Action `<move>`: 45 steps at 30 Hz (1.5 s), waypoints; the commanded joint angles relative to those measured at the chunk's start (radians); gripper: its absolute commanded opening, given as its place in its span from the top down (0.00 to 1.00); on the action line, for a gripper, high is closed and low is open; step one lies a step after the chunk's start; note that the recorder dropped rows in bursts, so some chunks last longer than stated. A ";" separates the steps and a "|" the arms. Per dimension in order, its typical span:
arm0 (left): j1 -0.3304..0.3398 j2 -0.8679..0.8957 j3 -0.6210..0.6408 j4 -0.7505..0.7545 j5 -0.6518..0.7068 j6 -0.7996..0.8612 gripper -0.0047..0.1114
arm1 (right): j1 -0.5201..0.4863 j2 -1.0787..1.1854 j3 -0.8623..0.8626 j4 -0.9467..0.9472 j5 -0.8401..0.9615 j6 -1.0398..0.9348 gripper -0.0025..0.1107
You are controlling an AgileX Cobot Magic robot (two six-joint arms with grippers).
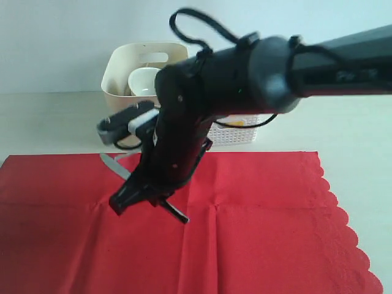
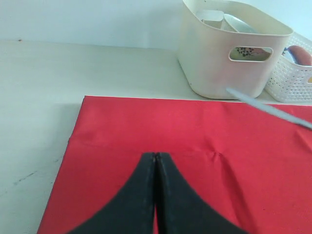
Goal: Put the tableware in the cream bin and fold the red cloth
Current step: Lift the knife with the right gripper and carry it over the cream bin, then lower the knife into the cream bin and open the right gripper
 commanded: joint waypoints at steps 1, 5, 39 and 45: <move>0.003 -0.005 0.002 -0.002 -0.009 -0.006 0.96 | -0.003 -0.139 0.014 -0.002 -0.104 0.013 0.98; 0.003 -0.005 0.002 -0.002 -0.009 -0.006 0.96 | -0.003 -0.233 0.031 -0.006 -0.251 0.013 0.98; 0.003 -0.005 0.002 -0.002 -0.009 -0.006 0.96 | -0.072 0.408 -0.278 0.218 -1.497 -0.125 0.98; 0.003 -0.005 0.002 -0.002 -0.009 -0.006 0.96 | -0.072 0.450 -0.303 0.395 -1.466 -0.282 0.98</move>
